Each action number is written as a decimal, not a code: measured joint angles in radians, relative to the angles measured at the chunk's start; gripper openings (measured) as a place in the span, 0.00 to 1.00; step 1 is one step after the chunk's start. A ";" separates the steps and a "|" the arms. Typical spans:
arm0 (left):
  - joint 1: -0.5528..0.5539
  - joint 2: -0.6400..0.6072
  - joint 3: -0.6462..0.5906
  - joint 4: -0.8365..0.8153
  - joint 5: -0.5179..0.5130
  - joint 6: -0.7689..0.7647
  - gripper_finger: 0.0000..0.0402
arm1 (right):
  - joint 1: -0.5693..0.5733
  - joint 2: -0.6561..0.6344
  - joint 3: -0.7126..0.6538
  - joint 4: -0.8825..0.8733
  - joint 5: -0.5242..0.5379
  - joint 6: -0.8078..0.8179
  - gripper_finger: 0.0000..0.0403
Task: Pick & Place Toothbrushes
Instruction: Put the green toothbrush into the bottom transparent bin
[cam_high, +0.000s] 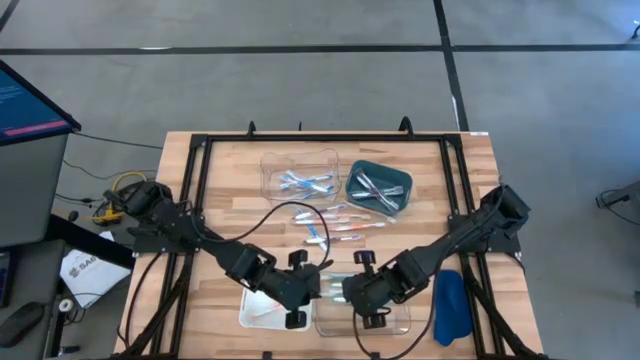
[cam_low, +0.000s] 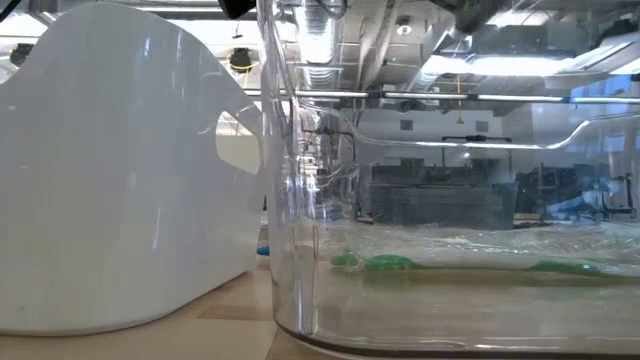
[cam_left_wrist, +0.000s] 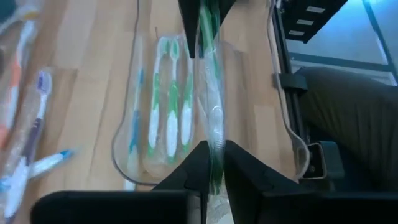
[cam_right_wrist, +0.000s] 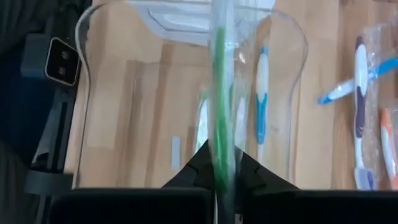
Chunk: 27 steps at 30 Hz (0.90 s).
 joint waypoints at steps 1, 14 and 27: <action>-0.002 0.000 0.000 -0.001 -0.004 0.006 0.10 | 0.002 0.000 0.000 -0.005 0.000 0.002 0.02; -0.016 -0.012 -0.002 0.041 -0.023 0.118 0.42 | 0.035 -0.001 -0.001 -0.022 -0.009 0.052 0.01; -0.084 -0.025 -0.001 0.131 -0.188 0.171 0.55 | 0.054 -0.001 -0.160 0.050 -0.023 0.226 0.01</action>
